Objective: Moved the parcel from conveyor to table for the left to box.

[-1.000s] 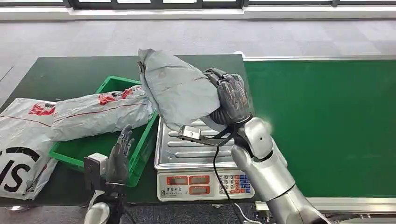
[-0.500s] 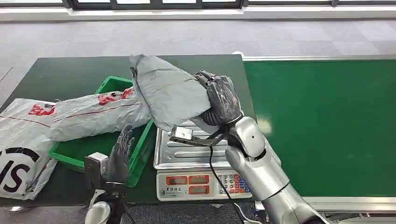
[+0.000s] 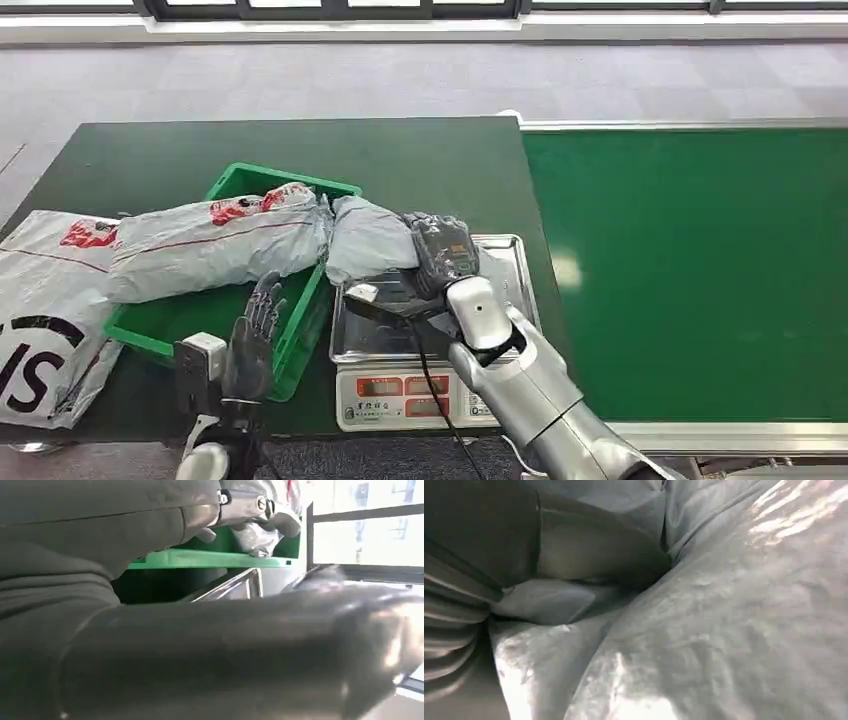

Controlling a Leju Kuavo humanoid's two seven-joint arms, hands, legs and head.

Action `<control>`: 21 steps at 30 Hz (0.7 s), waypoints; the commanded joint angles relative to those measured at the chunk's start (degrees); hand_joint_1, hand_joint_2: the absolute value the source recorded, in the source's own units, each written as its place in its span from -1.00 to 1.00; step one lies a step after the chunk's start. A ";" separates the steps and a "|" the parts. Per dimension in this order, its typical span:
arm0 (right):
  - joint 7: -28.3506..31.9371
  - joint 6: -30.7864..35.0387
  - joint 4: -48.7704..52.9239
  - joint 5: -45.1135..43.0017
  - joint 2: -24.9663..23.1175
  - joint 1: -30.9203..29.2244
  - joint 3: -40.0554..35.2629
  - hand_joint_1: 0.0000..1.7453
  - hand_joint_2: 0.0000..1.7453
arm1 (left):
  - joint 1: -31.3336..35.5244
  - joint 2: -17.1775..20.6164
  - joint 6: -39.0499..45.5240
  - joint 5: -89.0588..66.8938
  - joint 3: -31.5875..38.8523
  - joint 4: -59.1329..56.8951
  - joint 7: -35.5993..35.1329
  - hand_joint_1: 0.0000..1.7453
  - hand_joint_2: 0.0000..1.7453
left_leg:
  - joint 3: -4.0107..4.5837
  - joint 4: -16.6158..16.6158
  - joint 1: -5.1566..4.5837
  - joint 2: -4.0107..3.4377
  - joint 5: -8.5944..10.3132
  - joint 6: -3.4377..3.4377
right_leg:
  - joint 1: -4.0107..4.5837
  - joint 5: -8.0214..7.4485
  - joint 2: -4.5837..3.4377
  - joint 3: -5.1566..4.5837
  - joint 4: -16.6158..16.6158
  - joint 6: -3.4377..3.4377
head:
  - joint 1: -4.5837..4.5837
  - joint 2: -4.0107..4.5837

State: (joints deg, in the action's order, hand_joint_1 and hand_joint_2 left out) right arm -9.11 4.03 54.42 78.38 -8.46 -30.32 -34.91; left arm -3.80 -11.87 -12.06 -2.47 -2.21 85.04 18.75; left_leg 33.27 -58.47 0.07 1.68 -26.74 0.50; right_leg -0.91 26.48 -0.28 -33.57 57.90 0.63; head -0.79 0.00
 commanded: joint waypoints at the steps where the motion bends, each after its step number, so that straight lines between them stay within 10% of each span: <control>1: -2.17 -3.76 0.75 1.95 1.62 4.68 7.55 1.00 1.00 | -0.07 -0.26 -0.67 -0.86 1.92 -1.44 -1.51 -1.00 -1.00 | -0.09 0.16 0.02 0.00 0.05 0.03 | 0.04 -0.02 0.14 0.13 -0.16 -0.06 | 0.00 0.00; 12: -6.69 -5.74 12.29 10.45 4.10 11.40 12.99 0.92 1.00 | -0.90 -0.83 -1.36 -1.25 2.55 -0.76 -1.98 -1.00 -1.00 | -0.08 0.24 0.04 -0.06 0.12 0.00 | 0.07 -0.09 0.17 0.15 -0.32 -0.07 | 0.00 0.00; 13: -6.88 -6.02 13.44 11.04 4.54 11.87 13.28 -0.96 1.00 | -0.91 -0.82 -1.46 -1.34 2.52 -0.85 -2.06 -1.00 -1.00 | -0.08 0.20 0.04 0.01 0.09 -0.01 | 0.07 -0.05 0.22 0.18 -0.28 -0.06 | 0.00 0.00; 21: -9.02 -2.82 15.76 11.62 5.05 12.79 13.96 -1.00 1.00 | -0.90 -1.05 -1.61 -1.43 2.49 -1.26 -2.14 -1.00 -1.00 | -0.09 0.06 -0.01 -0.03 0.00 0.02 | 0.01 0.03 0.07 0.10 -0.08 -0.06 | 0.00 0.00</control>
State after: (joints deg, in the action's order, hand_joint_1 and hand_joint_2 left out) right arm -17.84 0.75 67.76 86.55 -5.92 -18.69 -23.39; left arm -4.36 -12.35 -13.35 -3.65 -1.62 86.20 17.16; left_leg 33.23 -58.47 0.07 1.70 -26.76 0.51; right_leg -0.92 26.51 -0.26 -33.52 57.89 0.60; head -0.79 0.00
